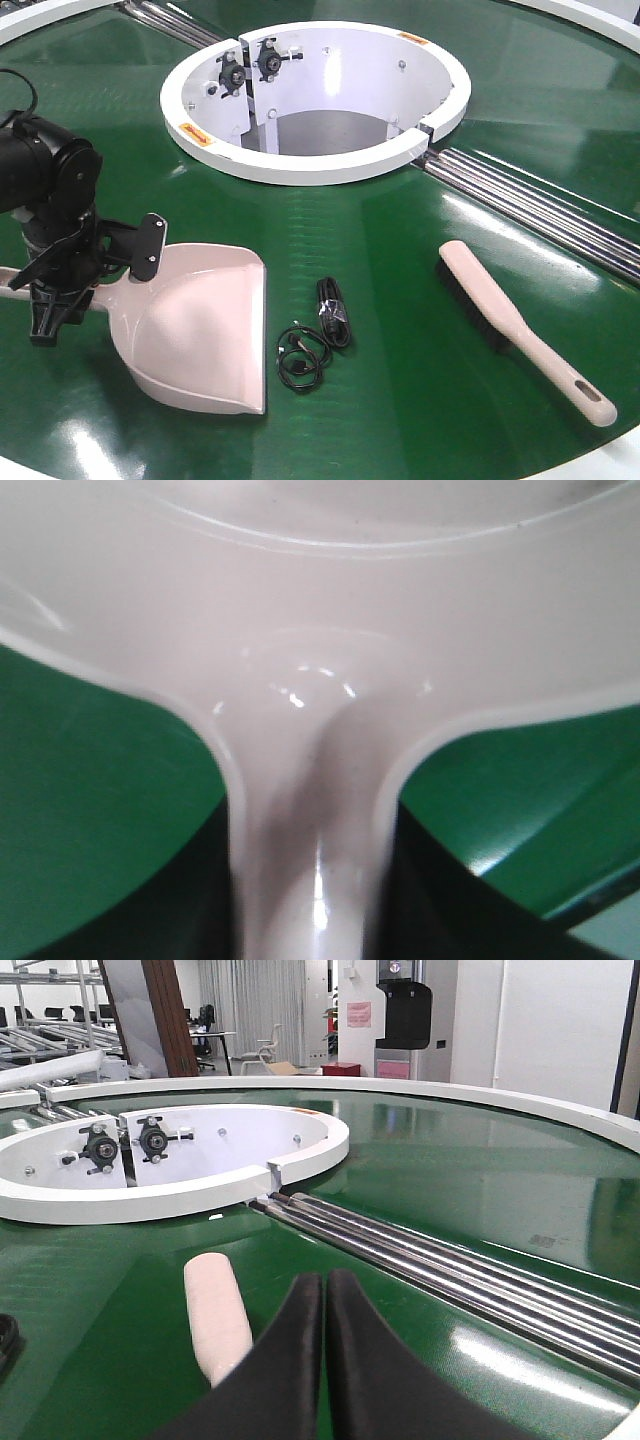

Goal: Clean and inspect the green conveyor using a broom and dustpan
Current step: 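Hold the dustpan with the left gripper while the right arm moves toward the brush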

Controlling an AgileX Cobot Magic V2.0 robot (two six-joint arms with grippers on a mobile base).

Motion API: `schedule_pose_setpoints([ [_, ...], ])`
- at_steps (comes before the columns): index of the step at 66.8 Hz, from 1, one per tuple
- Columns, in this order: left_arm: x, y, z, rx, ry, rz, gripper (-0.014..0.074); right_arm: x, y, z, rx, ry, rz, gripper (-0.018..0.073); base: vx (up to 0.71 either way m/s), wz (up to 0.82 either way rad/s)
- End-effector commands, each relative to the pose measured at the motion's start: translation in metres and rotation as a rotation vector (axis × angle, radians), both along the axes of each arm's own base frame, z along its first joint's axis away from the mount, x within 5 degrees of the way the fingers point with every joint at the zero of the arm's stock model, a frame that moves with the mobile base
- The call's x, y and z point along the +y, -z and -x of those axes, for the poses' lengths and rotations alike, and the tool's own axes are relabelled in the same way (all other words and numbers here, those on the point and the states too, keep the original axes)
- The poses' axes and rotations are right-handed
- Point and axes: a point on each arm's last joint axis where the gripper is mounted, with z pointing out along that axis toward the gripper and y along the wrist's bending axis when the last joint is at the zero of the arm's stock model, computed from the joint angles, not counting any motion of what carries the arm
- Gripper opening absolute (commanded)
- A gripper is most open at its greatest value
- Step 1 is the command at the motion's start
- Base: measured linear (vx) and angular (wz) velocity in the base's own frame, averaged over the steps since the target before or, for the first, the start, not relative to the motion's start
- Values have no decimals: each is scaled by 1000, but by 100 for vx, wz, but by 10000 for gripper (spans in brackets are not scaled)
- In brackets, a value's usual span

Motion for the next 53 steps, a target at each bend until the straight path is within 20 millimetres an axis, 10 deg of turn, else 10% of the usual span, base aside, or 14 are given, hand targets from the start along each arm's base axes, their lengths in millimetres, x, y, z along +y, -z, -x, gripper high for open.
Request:
schedule_pose_setpoints([
  [1,3,-22,6,-11,-17,-29,-7,1,-6,1,-81,-8,14,-8,0,0],
  [53,3,-22,6,-11,-17,-29,-7,1,-6,1,-83,-7,47,-8,0,0],
])
